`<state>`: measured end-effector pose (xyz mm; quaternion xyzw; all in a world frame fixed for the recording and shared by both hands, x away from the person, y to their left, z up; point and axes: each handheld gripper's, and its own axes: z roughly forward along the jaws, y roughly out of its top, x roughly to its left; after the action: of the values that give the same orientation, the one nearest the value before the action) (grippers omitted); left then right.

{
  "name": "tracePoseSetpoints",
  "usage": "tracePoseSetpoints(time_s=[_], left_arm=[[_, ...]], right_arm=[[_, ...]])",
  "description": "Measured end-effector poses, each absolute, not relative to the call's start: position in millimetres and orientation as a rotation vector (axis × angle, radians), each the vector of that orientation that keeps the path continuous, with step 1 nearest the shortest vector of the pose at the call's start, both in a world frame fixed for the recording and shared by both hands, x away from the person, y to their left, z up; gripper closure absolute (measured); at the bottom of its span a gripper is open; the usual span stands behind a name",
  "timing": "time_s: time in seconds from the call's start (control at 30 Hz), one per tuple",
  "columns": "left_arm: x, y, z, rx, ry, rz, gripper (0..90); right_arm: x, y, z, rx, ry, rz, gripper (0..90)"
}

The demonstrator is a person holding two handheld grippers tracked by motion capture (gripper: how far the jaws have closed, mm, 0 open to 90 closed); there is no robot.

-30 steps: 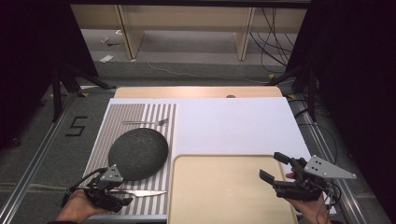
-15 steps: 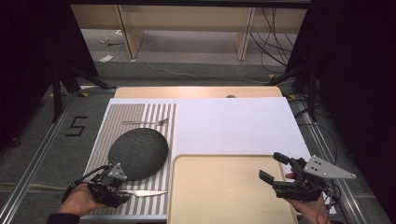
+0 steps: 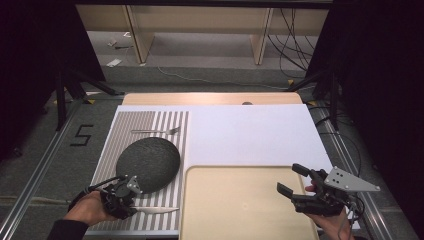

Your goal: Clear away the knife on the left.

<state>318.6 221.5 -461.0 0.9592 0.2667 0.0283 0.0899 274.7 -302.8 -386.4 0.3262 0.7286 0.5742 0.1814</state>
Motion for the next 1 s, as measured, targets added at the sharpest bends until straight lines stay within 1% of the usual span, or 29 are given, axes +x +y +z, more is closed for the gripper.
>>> tracePoseSetpoints(time_s=[0.17, 0.3, 0.4, 0.43, 0.53, 0.63, 0.67, 0.77, 0.9, 1.0], left_arm=[[320.9, 218.5, -460.1, 2.893, 0.740, 0.059, 64.7], [319.2, 217.7, -459.9, 2.896, 0.704, 0.047, 74.4], [318.9, 218.4, -459.7, 2.899, 0.706, 0.045, 74.0], [319.1, 219.4, -459.6, 2.904, 0.713, 0.037, 71.9], [319.1, 220.1, -459.8, 2.907, 0.714, 0.033, 71.6], [320.7, 219.0, -459.7, 2.911, 0.723, 0.022, 73.5], [320.7, 218.7, -459.7, 2.917, 0.711, 0.023, 76.4], [321.1, 217.4, -459.5, 2.924, 0.711, 0.022, 78.7], [321.0, 216.1, -459.4, 2.932, 0.703, 0.024, 79.4], [319.1, 213.3, -459.0, 2.956, 0.669, 0.056, 79.6]], right_arm=[[274.6, -303.2, -386.3, 0.921, 2.056, 1.623, 18.6], [274.6, -302.9, -386.3, 0.921, 2.058, 1.622, 18.6], [274.6, -302.6, -386.4, 0.921, 2.059, 1.621, 18.6], [274.5, -302.4, -386.3, 0.921, 2.058, 1.621, 18.6], [274.6, -302.5, -386.4, 0.921, 2.057, 1.622, 18.6], [274.8, -302.6, -386.5, 0.924, 2.059, 1.621, 18.6], [274.7, -302.7, -386.4, 0.923, 2.059, 1.621, 18.6], [274.8, -302.7, -386.5, 0.924, 2.059, 1.620, 18.6], [275.3, -302.4, -387.0, 0.927, 2.061, 1.616, 18.7], [275.5, -302.7, -387.0, 0.932, 2.060, 1.615, 18.7]])
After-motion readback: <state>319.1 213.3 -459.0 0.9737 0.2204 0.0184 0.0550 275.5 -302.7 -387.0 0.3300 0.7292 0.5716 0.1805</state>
